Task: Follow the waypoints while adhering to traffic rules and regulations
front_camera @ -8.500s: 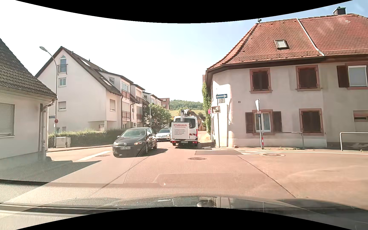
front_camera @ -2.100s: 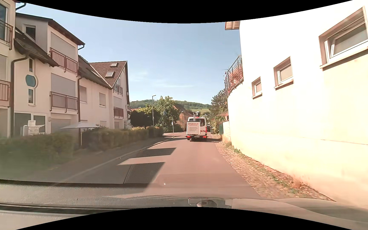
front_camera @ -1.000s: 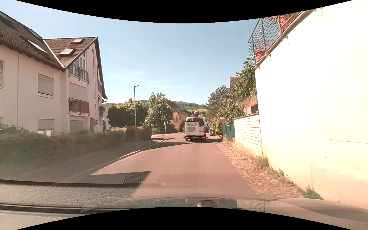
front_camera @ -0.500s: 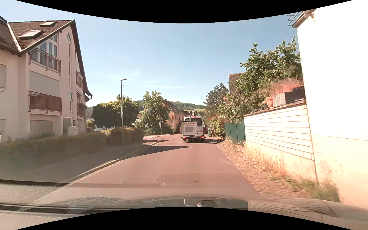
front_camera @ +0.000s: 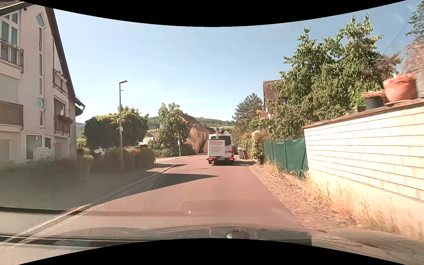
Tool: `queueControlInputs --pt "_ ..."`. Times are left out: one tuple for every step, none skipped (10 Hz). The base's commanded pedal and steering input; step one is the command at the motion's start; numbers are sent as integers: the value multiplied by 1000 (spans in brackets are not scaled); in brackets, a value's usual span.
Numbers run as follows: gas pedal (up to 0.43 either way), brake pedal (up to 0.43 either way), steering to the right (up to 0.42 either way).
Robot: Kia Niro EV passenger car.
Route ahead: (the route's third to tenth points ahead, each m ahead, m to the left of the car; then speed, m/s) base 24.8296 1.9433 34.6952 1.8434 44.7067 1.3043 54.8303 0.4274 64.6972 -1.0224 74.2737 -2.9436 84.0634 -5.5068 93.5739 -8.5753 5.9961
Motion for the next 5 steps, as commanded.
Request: queueControlInputs --pt "0 0 17" --pt "0 0 17" --pt "0 0 17" --pt "0 0 17" --pt "0 0 17"
